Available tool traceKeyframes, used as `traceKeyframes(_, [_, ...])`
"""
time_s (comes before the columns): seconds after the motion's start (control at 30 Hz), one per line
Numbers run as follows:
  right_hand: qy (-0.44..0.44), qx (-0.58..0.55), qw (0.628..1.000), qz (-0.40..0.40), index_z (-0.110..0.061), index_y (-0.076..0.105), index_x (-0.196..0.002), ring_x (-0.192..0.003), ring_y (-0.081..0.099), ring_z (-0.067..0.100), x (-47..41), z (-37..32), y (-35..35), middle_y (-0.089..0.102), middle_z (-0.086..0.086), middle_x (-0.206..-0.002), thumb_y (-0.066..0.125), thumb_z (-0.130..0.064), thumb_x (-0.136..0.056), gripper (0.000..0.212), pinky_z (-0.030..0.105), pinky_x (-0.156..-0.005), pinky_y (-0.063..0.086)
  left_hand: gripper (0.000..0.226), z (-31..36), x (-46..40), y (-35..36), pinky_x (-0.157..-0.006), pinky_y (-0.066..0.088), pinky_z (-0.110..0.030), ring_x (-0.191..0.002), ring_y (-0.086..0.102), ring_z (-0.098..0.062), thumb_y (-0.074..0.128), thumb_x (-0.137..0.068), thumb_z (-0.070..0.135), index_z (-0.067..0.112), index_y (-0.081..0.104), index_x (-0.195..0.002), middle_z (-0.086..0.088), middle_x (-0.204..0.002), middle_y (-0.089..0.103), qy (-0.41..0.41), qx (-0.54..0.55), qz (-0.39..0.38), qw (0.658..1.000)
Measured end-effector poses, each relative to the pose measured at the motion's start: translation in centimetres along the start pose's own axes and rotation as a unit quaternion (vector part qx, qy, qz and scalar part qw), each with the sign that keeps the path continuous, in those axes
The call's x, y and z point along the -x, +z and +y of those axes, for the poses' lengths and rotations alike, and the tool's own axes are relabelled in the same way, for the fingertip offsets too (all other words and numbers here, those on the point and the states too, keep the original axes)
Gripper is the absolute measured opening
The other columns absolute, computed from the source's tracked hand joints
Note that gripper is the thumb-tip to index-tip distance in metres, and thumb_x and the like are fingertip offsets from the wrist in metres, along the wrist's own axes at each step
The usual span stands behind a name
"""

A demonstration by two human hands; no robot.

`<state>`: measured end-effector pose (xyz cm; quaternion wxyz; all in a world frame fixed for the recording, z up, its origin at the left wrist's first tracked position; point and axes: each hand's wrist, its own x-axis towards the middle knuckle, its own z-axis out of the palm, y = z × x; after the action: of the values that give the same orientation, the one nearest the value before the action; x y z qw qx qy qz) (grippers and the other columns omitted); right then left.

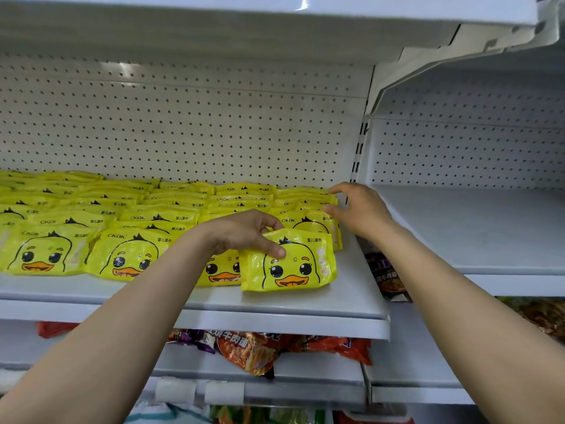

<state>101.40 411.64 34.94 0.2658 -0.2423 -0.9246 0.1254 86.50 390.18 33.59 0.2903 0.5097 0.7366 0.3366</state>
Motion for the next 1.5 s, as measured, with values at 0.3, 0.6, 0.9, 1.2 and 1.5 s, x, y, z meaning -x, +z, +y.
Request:
traceKeyframes(0.3, [-0.008,-0.04,0.999,0.034,-0.028,0.065,-0.119,-0.125,0.052,0.019,2.0,0.8,-3.2,0.061,-0.003,-0.132,0.069,-0.045,-0.086,0.037,0.028,-0.094,0.038,0.042,2.2,-4.4,1.1,-0.103,0.036,-0.031,-0.125,0.048,-0.011,0.085,-0.07,0.031,0.024,0.063,-0.105,0.0,-0.12,0.063,0.008,-0.029,0.01,0.999])
traceKeyframes(0.6, [0.004,-0.091,0.979,-0.184,-0.03,0.063,-0.123,-0.116,0.058,0.008,1.4,1.1,-2.0,0.065,-0.003,-0.121,0.084,-0.04,-0.073,0.055,0.03,-0.102,0.046,0.025,3.1,-6.9,1.0,-0.064,0.034,-0.024,-0.067,0.048,0.002,0.083,-0.073,0.029,0.026,0.062,-0.086,0.019,-0.064,0.05,0.036,-0.066,-0.006,0.997])
traceKeyframes(0.9, [0.041,-0.038,0.985,-0.161,-0.024,0.07,-0.11,-0.103,0.062,0.012,0.1,0.4,0.6,0.068,-0.006,-0.107,0.088,-0.042,-0.066,0.051,0.03,-0.087,0.052,0.035,2.4,-7.2,0.7,-0.058,0.032,-0.014,-0.103,0.047,-0.013,0.083,-0.073,0.029,0.025,0.058,-0.096,-0.006,-0.092,0.055,0.018,-0.099,0.014,0.995])
traceKeyframes(1.2, [0.056,0.008,0.988,-0.143,-0.02,0.065,-0.12,-0.105,0.06,0.017,0.4,0.2,1.6,0.064,0.001,-0.119,0.082,-0.042,-0.074,0.054,0.025,-0.077,0.045,0.037,1.6,-8.4,1.8,-0.059,0.034,-0.024,-0.079,0.048,-0.013,0.085,-0.069,0.033,0.022,0.058,-0.092,0.014,-0.076,0.05,0.037,-0.213,0.089,0.972])
traceKeyframes(1.5, [0.043,0.091,0.988,-0.115,-0.021,0.063,-0.123,-0.111,0.06,0.025,0.3,0.0,2.9,0.063,0.005,-0.123,0.075,-0.049,-0.078,0.055,0.034,-0.086,0.051,0.055,0.7,-8.8,2.5,-0.078,0.045,-0.034,-0.101,0.049,-0.02,0.085,-0.062,0.046,0.025,0.059,-0.106,0.006,-0.098,0.056,0.02,-0.273,0.182,0.944])
